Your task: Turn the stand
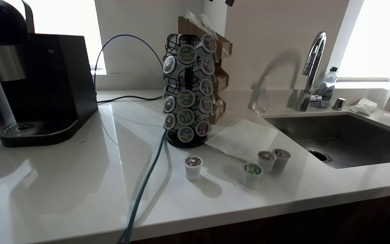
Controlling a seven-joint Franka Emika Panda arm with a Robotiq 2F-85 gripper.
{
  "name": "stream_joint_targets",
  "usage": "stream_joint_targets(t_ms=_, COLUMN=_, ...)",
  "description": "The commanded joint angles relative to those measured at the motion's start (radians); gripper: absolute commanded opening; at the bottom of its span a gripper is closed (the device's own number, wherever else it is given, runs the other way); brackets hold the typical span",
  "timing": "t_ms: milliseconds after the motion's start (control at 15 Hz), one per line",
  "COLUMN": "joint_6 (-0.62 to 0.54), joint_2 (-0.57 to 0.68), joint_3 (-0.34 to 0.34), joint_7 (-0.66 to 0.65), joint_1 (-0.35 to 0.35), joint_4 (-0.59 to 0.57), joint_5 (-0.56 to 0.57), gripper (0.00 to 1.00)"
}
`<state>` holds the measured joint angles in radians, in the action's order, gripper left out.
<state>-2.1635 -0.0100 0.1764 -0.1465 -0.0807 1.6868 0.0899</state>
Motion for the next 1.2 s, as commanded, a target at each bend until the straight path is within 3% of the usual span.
stream_joint_targets(t_ms=0, joint_6=-0.006, joint_2=0.109, joint_3=-0.009, joint_7=-0.006, joint_1=-0.031, joint_4=-0.105, joint_5=0.031, gripper=0.44)
stream_joint_targets(t_ms=333, joint_6=-0.002, joint_2=0.225, joint_3=-0.020, joint_7=-0.027, joint_1=-0.072, joint_4=-0.227, joint_5=0.094, gripper=0.04)
stream_joint_targets(t_ms=400, joint_6=-0.004, joint_2=0.243, joint_3=-0.025, joint_7=-0.036, joint_1=-0.079, joint_4=-0.248, joint_5=0.102, gripper=0.01)
stream_joint_targets(t_ms=1000, joint_6=-0.022, joint_2=0.357, joint_3=-0.052, joint_7=-0.038, joint_1=-0.116, joint_4=-0.384, joint_5=0.087, gripper=0.00)
stream_joint_targets(t_ms=1133, joint_6=-0.017, joint_2=0.372, joint_3=-0.033, joint_7=-0.036, joint_1=-0.102, joint_4=-0.398, joint_5=0.082, gripper=0.00)
